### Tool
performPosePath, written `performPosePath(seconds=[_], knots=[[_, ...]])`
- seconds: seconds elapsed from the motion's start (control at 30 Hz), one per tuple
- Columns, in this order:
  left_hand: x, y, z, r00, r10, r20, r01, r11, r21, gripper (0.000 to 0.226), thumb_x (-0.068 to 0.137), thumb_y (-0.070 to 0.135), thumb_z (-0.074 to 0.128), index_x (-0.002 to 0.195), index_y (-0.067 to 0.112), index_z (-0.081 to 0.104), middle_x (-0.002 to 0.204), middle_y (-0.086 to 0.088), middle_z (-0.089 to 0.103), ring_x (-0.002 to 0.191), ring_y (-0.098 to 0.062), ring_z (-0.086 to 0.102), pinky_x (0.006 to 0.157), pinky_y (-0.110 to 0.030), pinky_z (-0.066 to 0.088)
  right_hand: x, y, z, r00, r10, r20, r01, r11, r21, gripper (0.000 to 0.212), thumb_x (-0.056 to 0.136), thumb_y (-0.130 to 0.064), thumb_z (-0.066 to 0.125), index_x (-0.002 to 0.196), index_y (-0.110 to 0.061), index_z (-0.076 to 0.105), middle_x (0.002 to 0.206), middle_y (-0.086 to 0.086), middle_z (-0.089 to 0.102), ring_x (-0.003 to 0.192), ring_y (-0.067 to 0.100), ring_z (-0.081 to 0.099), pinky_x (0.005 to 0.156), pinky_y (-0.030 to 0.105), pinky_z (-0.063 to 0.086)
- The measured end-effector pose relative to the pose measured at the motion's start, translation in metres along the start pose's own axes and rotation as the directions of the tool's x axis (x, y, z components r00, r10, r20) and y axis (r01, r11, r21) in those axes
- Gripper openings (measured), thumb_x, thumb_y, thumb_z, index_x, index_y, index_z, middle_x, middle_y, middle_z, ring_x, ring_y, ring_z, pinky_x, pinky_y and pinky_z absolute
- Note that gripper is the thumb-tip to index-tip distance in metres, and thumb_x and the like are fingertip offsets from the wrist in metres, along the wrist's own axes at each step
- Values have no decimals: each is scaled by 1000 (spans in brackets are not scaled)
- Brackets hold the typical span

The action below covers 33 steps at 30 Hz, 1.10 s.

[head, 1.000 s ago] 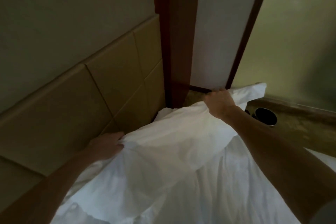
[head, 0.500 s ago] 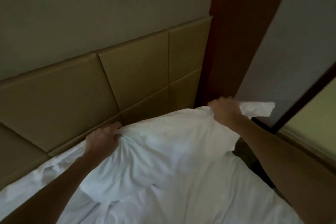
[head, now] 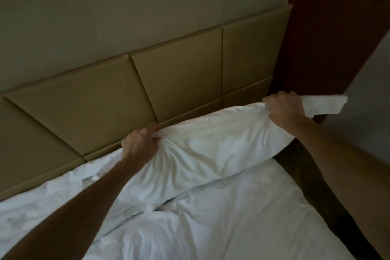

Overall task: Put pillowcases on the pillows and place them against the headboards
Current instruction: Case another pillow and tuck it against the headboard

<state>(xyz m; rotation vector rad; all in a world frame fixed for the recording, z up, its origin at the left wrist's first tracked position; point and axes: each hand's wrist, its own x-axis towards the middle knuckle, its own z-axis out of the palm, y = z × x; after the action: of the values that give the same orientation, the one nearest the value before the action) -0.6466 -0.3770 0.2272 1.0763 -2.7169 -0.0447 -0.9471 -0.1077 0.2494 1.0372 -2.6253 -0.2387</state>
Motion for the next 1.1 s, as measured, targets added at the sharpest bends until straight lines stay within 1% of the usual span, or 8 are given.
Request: performPosePath(seconds=[0.23, 0.47, 0.57, 0.63, 0.73, 0.87, 0.97, 1.1], knots=[[26, 5, 24, 1000, 21, 3, -21, 999, 26, 34, 91, 36, 60, 125, 37, 57, 107, -8, 71, 95, -37, 66, 72, -39, 49, 31, -2, 29, 999, -13, 52, 12, 1000, 9, 15, 84, -13, 63, 94, -24, 63, 87, -1, 65, 85, 20, 60, 78, 35, 43], [59, -2, 55, 997, -52, 61, 45, 993, 111, 37, 96, 39, 54, 133, 40, 52, 118, -8, 67, 105, -33, 63, 81, -38, 47, 75, -23, 63, 989, -43, 144, 36, 998, 53, 14, 88, -18, 60, 99, -26, 63, 94, -1, 67, 94, 20, 63, 85, 35, 42], [67, -3, 80, 999, -42, 19, 38, 987, 157, 33, 96, 39, 54, 129, 38, 54, 115, -5, 67, 104, -31, 64, 80, -37, 47, 82, -33, 98, 999, -10, -41, 14, 996, 87, 27, 83, -12, 61, 108, -23, 61, 105, 4, 68, 104, 25, 58, 91, 39, 41], [62, -3, 99, 999, 21, -42, -13, 985, 173, 28, 87, 32, 70, 114, 30, 63, 101, -4, 69, 91, -31, 67, 69, -37, 49, 68, -48, 121, 993, 34, -113, -17, 988, 153, 51, 74, -6, 67, 124, -15, 56, 124, 13, 59, 119, 32, 50, 100, 47, 39], [59, -2, 122, 997, 71, -2, -69, 971, 227, 34, 69, 18, 84, 97, 21, 65, 82, -5, 67, 76, -31, 65, 58, -38, 50, 22, -62, 160, 999, 7, -54, 5, 977, 214, 78, 61, -3, 76, 136, -10, 54, 142, 22, 46, 131, 41, 43, 106, 54, 37], [69, -1, 124, 986, 101, -131, -63, 962, 265, 30, 74, 10, 74, 101, 17, 63, 85, -10, 61, 81, -34, 59, 65, -43, 48, -45, -48, 192, 980, -76, 186, 37, 978, 207, 69, 67, -11, 79, 133, -14, 59, 147, 20, 43, 132, 38, 46, 101, 47, 47], [65, 6, 127, 936, 277, -217, -210, 935, 286, 42, 77, -4, 61, 116, 12, 60, 98, -14, 58, 87, -34, 54, 73, -46, 46, -74, -32, 194, 961, -51, 271, -8, 977, 213, 60, 87, -19, 62, 144, -20, 43, 159, 15, 23, 145, 31, 27, 111, 40, 35], [37, 24, 174, 735, 665, -130, -611, 733, 300, 46, 83, 6, 48, 126, 14, 61, 127, -16, 60, 114, -37, 57, 100, -49, 45, -94, -28, 182, 921, -30, 388, -78, 962, 261, 57, 93, -24, 50, 148, -23, 33, 161, 9, 14, 148, 27, 16, 116, 38, 27]])
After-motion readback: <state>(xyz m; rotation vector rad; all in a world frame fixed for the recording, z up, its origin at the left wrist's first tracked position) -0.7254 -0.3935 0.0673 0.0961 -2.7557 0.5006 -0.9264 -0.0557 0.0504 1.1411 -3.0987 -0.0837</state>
